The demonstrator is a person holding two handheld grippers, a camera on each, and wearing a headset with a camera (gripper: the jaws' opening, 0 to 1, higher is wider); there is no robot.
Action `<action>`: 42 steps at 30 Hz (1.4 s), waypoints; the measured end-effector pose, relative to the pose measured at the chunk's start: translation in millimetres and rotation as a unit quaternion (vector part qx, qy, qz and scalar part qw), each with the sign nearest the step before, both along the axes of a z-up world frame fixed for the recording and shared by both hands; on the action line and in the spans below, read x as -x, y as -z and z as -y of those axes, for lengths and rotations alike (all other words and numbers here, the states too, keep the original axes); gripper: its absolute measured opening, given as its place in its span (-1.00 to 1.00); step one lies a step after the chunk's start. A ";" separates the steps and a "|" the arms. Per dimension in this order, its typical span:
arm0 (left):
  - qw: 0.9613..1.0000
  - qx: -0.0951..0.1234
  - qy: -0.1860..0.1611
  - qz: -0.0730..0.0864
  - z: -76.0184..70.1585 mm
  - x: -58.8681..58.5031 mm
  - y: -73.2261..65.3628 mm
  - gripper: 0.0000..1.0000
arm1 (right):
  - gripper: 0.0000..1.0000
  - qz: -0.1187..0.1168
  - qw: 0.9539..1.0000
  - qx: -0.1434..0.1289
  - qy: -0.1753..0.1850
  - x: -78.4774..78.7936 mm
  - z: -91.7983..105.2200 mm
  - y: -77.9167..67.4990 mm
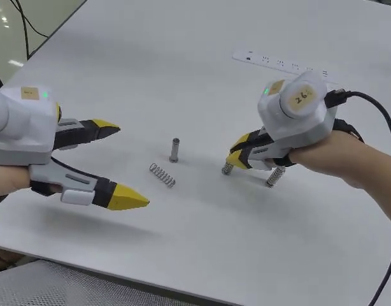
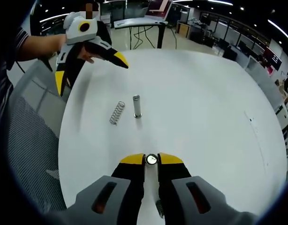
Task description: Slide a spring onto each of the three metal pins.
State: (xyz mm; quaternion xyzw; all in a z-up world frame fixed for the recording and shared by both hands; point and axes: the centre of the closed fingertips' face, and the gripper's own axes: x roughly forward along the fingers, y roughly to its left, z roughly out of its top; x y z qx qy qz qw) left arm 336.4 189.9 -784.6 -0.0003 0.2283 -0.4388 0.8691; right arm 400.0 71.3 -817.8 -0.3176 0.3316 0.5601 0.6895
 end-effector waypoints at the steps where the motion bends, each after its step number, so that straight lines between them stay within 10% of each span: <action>1: 1.000 0.000 0.000 0.000 0.2 -0.2 0.0 0.93 | -0.86 -0.002 1.000 0.000 0.001 0.7 0.3 0.9; 20: 1.000 0.005 0.004 0.002 5.5 -3.8 -3.7 0.90 | -0.70 0.009 1.000 -0.012 -0.009 3.8 -0.6 3.0; 42: 1.000 0.007 0.001 0.003 4.0 -3.2 -6.9 0.90 | -0.61 0.014 0.989 -0.132 0.060 15.0 10.4 -38.8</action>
